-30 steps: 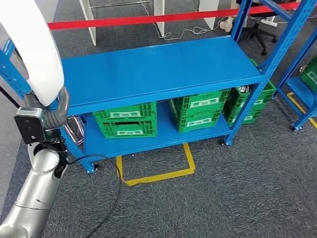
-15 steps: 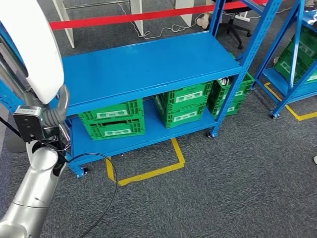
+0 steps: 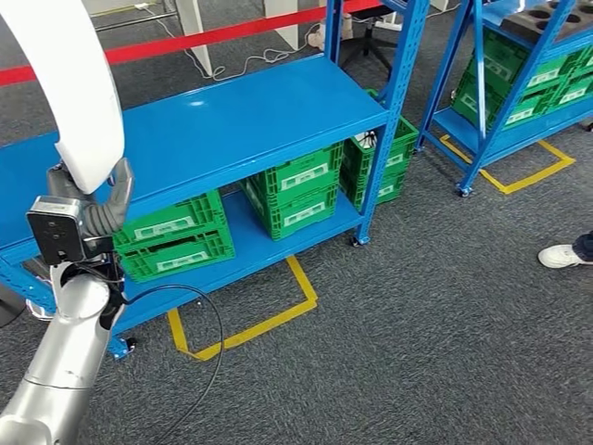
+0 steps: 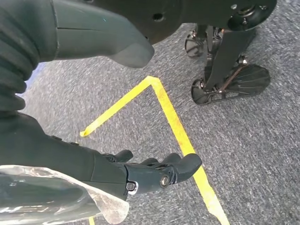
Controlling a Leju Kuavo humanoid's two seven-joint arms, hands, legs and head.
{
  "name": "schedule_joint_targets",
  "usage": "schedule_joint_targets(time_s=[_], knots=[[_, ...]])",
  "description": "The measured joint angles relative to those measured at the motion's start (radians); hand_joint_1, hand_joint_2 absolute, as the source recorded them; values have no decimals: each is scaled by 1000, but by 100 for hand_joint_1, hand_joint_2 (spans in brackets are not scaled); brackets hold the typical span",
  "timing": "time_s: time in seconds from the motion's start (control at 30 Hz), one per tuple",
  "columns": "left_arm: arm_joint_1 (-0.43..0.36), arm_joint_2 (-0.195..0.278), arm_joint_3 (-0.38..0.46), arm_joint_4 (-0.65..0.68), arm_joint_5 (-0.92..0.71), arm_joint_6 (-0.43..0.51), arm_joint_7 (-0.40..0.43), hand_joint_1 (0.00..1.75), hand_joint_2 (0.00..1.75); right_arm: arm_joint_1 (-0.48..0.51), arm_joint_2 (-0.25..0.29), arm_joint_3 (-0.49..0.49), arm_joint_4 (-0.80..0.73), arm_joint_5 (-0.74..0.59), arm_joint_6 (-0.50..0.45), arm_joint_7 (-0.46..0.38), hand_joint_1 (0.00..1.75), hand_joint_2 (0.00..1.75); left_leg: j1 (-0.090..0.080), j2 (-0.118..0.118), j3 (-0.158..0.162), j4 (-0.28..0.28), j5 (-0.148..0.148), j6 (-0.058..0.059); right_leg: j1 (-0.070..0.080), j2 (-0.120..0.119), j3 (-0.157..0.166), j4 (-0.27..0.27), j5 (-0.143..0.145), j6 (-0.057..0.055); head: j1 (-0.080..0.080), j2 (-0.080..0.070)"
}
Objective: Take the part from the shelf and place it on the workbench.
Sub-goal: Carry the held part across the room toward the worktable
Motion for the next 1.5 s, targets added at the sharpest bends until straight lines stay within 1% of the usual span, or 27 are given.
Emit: schedule_joint_targets(time_s=[0.03, 0.1, 0.17, 0.2, 0.27, 0.33, 0.37, 0.4, 0.47, 0.53, 0.6, 0.67, 0.73, 0.8, 0.83, 0.87, 0.93, 1.0, 1.07, 1.13, 1.2, 1.27, 1.33, 1.37, 1.4, 1.43, 1.5], knots=[[-2, 0, -1, 0, -1, -2, 1, 175, 175, -1, 0, 0, 0, 0, 1, 0, 0, 175, 0, -10, 7, -21, 1, 2, -1, 8, -7, 2, 3, 6, 0, 0], [-4, 0, -2, 0, -2, -7, 2, 175, 175, 1, -1, 0, 0, 1, 4, -1, 0, 175, -1, 4, 5, -28, 1, 8, -4, 25, -19, 1, 10, 21, 0, 0], [-8, -2, -4, 0, -4, -16, 2, 175, 175, 4, -2, 0, 0, 2, 7, -2, 0, 175, 2, 25, 4, -35, 8, 19, -3, 3, -38, 22, -5, 32, 5, 0], [-10, -2, -5, 0, -4, -22, 0, 175, 175, 4, -3, 0, 0, 3, 8, -3, 0, 175, 4, 36, 3, -39, 11, 25, -2, -20, -58, 59, -28, 37, 9, 0], [-11, -2, -5, -1, -4, -33, -2, 175, 175, 2, -4, -1, 0, 4, 10, -4, 0, 175, 3, 59, 0, -39, 13, 29, -4, -65, -118, 188, -94, 45, 16, 0], [-9, -1, -5, -1, -3, -41, -3, 175, 175, 2, -3, -1, 0, 4, 10, -5, 0, 175, 1, 82, -3, -38, 13, 30, -7, -77, -160, 286, -124, 51, 16, 0], [-9, -1, -6, -1, -4, -43, -3, 175, 175, 3, -3, -1, 0, 4, 10, -6, 0, 175, 1, 93, -3, -38, 13, 29, -8, -80, -154, 281, -113, 53, 16, 0], [-9, -1, -6, -2, -4, -45, -3, 175, 175, 3, -3, -1, 0, 4, 10, -6, 0, 175, 1, 103, -2, -38, 13, 29, -8, -87, -127, 235, -86, 53, 16, 0], [-9, -1, -6, -4, -4, -47, -3, 175, 175, 2, -4, -2, 0, 4, 10, -3, 0, 175, -2, 122, -1, -36, 10, 24, -5, -119, -43, 89, -33, 48, 17, 0], [-11, 0, -6, -7, -4, -50, -3, 175, 175, 0, -6, -2, 0, 4, 10, 4, 0, 175, -7, 137, -1, -33, 8, 13, 1, -139, 2, 8, -15, 34, 14, 0], [-11, 1, -6, -9, -5, -53, -3, 175, 175, 2, -6, -3, 0, 3, 11, 11, 0, 175, -9, 151, 0, -34, 9, 2, 3, -124, 1, 2, -15, 19, 13, 0], [-11, 1, -7, -10, -6, -55, -3, 175, 175, 4, -7, -3, 0, 1, 11, 15, 0, 175, -5, 134, -3, -19, -8, -10, 0, -106, 1, -2, -9, 5, 12, 0], [-10, 4, -6, -11, -6, -55, -3, 175, 175, 3, -8, -4, 0, -1, 11, 19, 0, 175, -2, 88, -37, 68, -64, -17, -3, -87, 2, -6, -5, -5, 7, 0], [-6, 8, -6, -11, -6, -55, -3, 175, 175, 2, -10, -8, 0, -3, 10, 23, 0, 175, -2, 63, -94, 201, -125, -17, -2, -65, 1, -5, -4, -8, 4, 0], [-3, 9, -6, -11, -7, -55, -3, 175, 175, 3, -11, -10, 0, -4, 10, 25, 0, 175, -2, 60, -114, 244, -135, -16, -1, -52, 1, -4, -3, -8, 4, 0], [-1, 9, -6, -11, -7, -55, -3, 175, 175, 4, -12, -12, 0, -4, 10, 27, 0, 175, -3, 58, -117, 249, -124, -13, 0, -40, 1, -3, -3, -9, 4, 0], [-1, 10, -6, -11, -8, -57, -3, 175, 175, 5, -15, -16, 0, -5, 10, 35, 0, 175, -3, 45, -74, 149, -52, -5, 2, -14, 2, 1, -4, -8, 4, 0], [-2, 10, -6, -11, -11, -60, -3, 175, 175, 4, -18, -18, 0, -5, 9, 46, 0, 175, -1, 5, -21, 26, 0, 4, 2, 7, -3, 7, -3, -4, 5, 0], [-4, 12, -6, -11, -15, -62, -1, 175, 175, 3, -26, -21, -1, -8, 7, 54, 0, 175, -3, -15, -7, -17, 4, 7, -3, 26, -16, 8, 2, 8, 6, 0], [-5, 12, -6, -11, -16, -64, 0, 175, 175, 9, -38, -26, -2, -13, 2, 57, 0, 175, -4, 3, -6, -27, 7, 12, -7, 35, -27, 7, 6, 22, 6, 0], [-6, 11, -5, -12, -18, -67, 0, 175, 175, 13, -50, -33, -3, -20, -2, 59, 0, 175, 1, 25, -1, -38, 14, 22, -3, -5, -47, 38, -15, 32, 12, 0], [-5, 13, -4, -14, -19, -70, -1, 175, 175, 12, -59, -40, -4, -25, -4, 59, 0, 175, 1, 49, 0, -41, 16, 28, -3, -59, -102, 149, -70, 39, 18, 0], [-3, 14, -2, -14, -20, -72, -1, 175, 175, 12, -66, -46, -4, -28, -6, 61, 0, 175, 0, 73, -1, -41, 16, 29, -6, -76, -162, 273, -113, 46, 20, 0], [-2, 14, -2, -14, -21, -74, -1, 175, 175, 13, -69, -49, -4, -29, -6, 62, 0, 175, 0, 84, -1, -41, 15, 29, -7, -78, -172, 293, -111, 48, 20, 0], [-1, 14, -2, -14, -23, -76, -1, 175, 175, 14, -72, -51, -4, -31, -7, 63, 0, 175, 0, 94, -1, -40, 15, 28, -8, -81, -161, 272, -91, 49, 20, 0], [0, 14, -2, -14, -25, -77, -1, 175, 175, 14, -76, -55, -4, -33, -7, 64, 0, 175, 0, 104, 0, -40, 13, 26, -8, -90, -130, 213, -59, 49, 20, 0], [-1, 15, -2, -16, -26, -78, -1, 175, 175, 12, -81, -61, -5, -36, -7, 67, 0, 175, -4, 122, 2, -38, 9, 19, -4, -128, -53, 70, -9, 44, 21, 0]])
